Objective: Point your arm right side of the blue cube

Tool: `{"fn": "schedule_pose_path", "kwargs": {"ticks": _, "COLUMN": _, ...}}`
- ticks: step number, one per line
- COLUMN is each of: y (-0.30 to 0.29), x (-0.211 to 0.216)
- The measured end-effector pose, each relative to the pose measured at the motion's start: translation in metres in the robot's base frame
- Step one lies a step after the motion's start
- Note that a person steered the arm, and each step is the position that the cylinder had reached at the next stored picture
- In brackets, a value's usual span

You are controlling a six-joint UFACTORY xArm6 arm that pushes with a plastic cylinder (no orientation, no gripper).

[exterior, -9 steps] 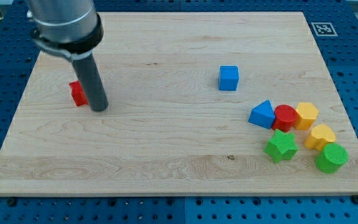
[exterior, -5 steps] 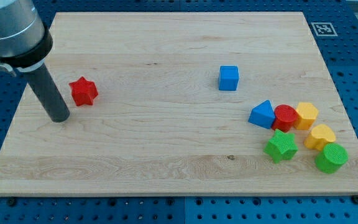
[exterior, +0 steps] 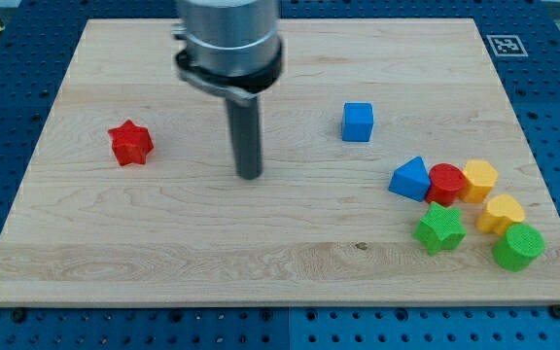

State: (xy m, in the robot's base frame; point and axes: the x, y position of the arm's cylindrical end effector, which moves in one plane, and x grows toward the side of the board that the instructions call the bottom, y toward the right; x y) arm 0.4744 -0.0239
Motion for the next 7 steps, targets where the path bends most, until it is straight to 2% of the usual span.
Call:
{"fn": "schedule_pose_path", "kwargs": {"ticks": 2, "y": 0.104, "x": -0.018}}
{"fn": "schedule_pose_path", "kwargs": {"ticks": 3, "y": 0.138, "x": -0.023}}
{"fn": "schedule_pose_path", "kwargs": {"ticks": 4, "y": 0.141, "x": -0.024}}
{"fn": "schedule_pose_path", "kwargs": {"ticks": 7, "y": 0.161, "x": -0.076}}
